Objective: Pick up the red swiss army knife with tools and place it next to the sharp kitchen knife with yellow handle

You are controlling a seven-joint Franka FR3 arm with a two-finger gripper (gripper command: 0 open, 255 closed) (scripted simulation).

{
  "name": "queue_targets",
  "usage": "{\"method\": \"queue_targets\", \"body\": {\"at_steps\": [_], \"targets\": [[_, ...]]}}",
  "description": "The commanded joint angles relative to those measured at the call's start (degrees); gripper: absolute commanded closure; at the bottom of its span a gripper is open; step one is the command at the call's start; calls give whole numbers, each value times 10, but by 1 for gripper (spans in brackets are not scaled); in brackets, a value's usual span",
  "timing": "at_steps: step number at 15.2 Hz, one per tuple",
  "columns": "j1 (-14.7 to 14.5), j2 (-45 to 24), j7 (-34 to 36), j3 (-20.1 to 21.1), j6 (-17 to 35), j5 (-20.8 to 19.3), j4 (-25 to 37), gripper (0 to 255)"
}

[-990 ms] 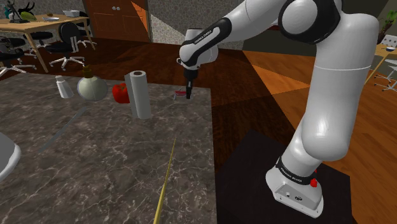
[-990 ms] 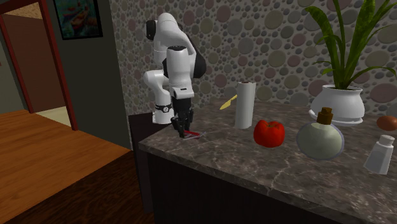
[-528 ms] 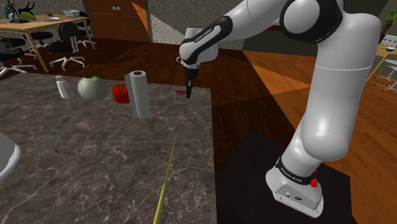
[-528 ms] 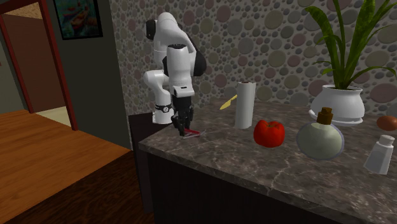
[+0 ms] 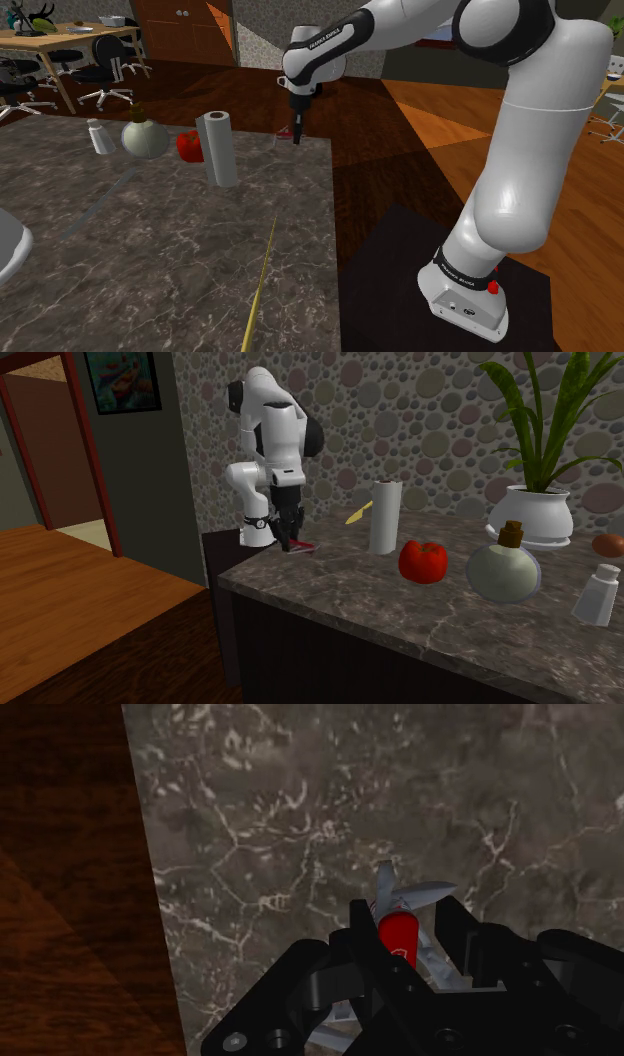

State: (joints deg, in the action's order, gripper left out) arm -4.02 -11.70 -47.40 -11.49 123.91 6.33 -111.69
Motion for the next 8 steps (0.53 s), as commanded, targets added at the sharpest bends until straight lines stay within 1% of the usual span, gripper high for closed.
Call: {"method": "queue_targets", "body": {"at_steps": [1, 8], "targets": [[0, 5, 2, 0, -14, -2, 8, 255], [-1, 25, 9, -2, -62, -9, 38, 255]]}}
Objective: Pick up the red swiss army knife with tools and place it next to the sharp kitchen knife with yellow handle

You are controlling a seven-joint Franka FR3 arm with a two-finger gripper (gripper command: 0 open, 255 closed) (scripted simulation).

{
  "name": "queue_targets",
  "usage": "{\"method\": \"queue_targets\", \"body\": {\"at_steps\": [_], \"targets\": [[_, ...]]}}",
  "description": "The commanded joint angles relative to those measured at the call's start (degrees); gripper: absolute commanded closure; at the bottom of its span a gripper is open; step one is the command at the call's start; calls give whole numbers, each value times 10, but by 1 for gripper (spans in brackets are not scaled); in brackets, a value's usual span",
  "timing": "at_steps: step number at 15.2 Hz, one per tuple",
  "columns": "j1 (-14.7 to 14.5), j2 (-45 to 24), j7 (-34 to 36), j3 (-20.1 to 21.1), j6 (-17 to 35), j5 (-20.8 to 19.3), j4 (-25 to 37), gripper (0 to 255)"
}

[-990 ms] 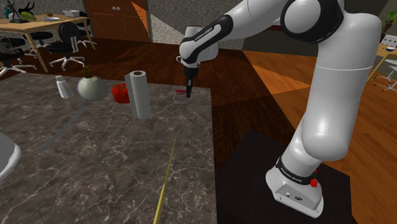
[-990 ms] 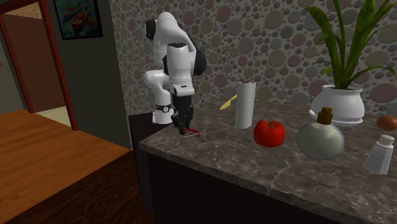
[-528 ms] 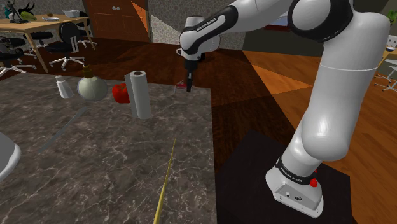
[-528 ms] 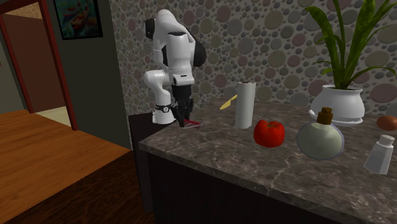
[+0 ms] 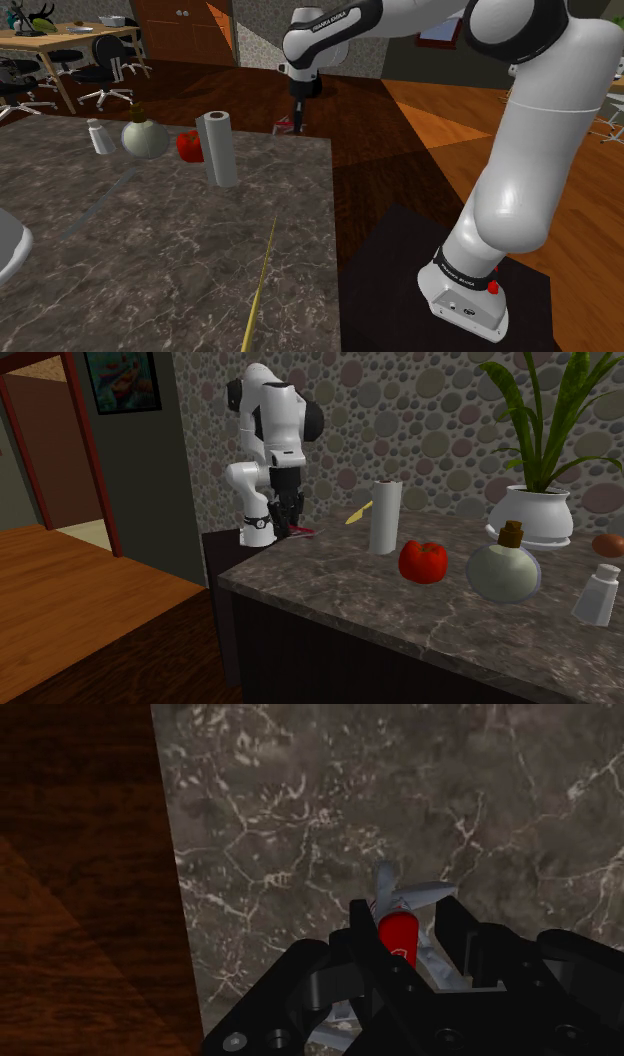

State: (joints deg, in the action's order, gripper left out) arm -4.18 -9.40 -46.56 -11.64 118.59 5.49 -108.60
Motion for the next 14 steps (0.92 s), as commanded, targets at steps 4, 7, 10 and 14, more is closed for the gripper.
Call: {"method": "queue_targets", "body": {"at_steps": [4, 7, 10, 14], "targets": [[0, 10, 3, -1, -33, -4, 23, 255], [-23, 29, 44, 15, -24, -10, -2, 255], [-45, 44, 85, 32, -17, -15, -21, 255], [-75, 56, 140, 56, -11, -21, -37, 255]]}}
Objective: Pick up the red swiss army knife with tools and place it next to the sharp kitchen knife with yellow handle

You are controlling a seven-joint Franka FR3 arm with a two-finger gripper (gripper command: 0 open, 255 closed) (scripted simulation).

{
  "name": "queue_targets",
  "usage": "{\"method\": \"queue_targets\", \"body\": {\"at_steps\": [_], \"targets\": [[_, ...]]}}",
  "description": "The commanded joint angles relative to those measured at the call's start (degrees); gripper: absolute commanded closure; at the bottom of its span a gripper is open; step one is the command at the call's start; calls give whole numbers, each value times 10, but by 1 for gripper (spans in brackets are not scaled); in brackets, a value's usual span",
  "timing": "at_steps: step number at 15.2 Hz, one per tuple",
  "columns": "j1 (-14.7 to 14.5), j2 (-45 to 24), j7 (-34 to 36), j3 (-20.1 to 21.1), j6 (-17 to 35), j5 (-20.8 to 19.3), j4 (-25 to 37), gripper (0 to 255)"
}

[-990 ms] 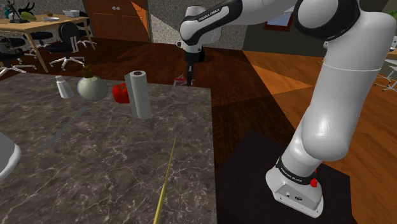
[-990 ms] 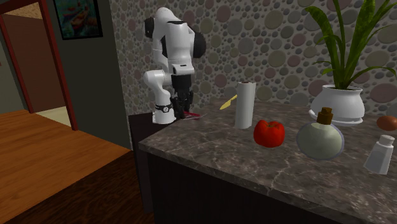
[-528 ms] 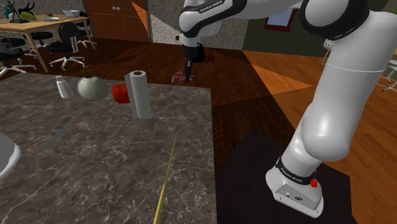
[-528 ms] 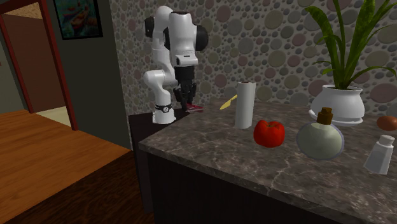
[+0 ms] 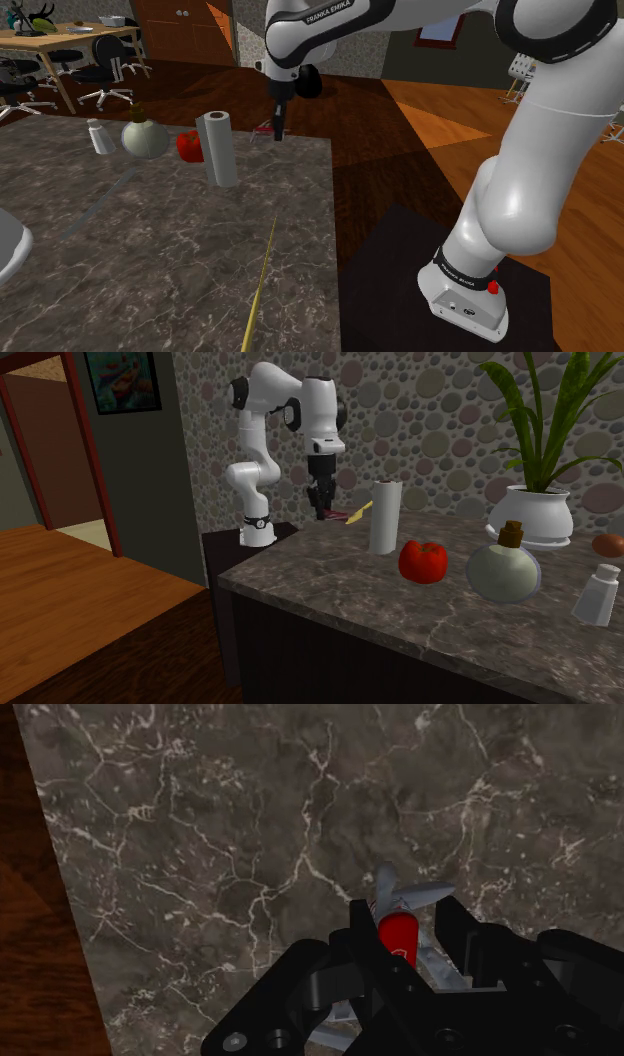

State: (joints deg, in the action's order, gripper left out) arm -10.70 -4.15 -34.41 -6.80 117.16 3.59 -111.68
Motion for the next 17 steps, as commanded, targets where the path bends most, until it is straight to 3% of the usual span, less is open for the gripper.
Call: {"method": "queue_targets", "body": {"at_steps": [1, 9, 17], "targets": [[-17, 6, 32, 14, 5, -3, -9, 255], [-73, 1, 142, 64, 9, -10, -4, 255], [-130, -37, 250, 110, 3, -21, 44, 255]]}}
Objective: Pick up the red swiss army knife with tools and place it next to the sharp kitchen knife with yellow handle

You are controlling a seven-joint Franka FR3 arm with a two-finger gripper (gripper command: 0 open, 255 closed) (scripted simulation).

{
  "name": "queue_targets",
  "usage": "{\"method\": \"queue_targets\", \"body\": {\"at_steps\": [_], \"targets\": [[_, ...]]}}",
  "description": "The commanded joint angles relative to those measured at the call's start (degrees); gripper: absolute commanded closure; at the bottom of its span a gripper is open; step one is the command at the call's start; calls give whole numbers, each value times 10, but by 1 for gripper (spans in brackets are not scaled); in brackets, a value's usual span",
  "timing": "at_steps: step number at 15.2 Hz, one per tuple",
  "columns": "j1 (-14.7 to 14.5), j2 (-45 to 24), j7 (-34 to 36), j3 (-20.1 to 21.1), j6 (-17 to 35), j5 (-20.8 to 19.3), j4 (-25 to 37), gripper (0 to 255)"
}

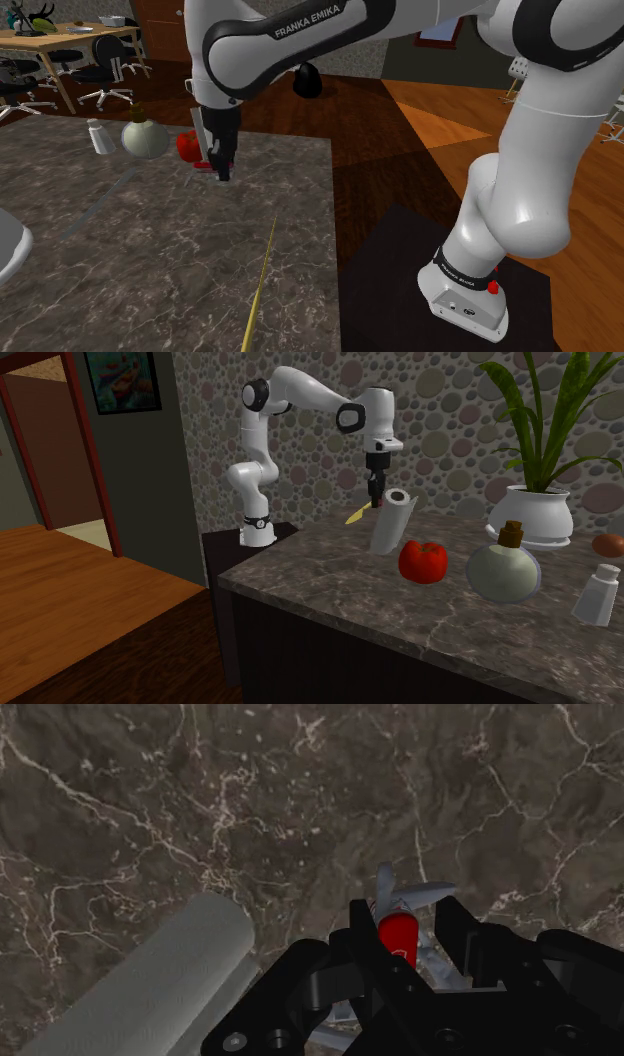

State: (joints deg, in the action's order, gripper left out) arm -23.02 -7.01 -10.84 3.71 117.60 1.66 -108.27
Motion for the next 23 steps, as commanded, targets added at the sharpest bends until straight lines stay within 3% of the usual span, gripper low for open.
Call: {"method": "queue_targets", "body": {"at_steps": [1, 23], "targets": [[-14, -15, 27, 10, -4, -4, 19, 255], [-25, -87, 44, 15, 133, -12, -46, 255]]}}
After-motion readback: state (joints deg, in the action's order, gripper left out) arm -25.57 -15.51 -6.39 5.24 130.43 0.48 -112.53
